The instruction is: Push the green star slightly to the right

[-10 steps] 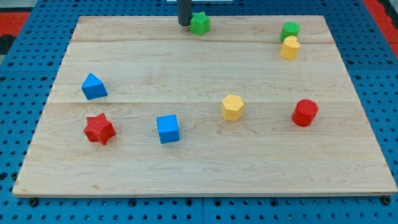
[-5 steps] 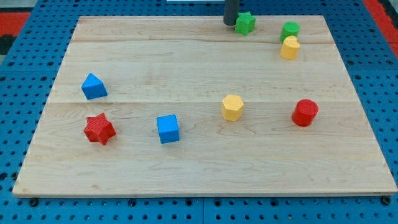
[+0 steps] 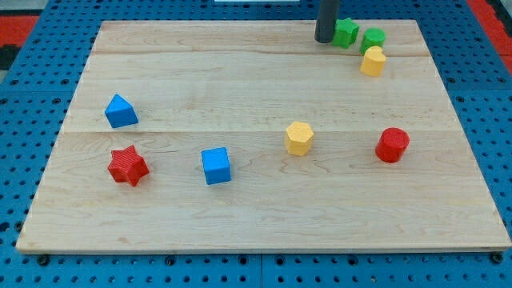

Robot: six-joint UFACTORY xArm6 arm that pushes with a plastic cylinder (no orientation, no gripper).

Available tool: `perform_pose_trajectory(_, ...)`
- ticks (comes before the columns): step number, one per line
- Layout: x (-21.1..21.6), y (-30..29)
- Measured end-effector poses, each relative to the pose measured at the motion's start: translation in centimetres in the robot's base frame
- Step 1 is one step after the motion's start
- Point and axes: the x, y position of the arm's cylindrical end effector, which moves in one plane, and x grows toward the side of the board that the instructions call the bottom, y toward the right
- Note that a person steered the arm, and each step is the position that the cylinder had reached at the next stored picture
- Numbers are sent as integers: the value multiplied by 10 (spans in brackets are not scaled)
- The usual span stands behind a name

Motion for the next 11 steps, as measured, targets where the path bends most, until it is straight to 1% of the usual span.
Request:
perform_pose_trajectory(1, 0, 1)
perform_pose_trajectory(2, 3, 20)
perform_pose_trajectory(7, 3, 44)
perform_pose_trajectory(9, 3, 64)
perform_pose_trajectory(10, 3, 64)
perform_pose_trajectory(11, 3, 19)
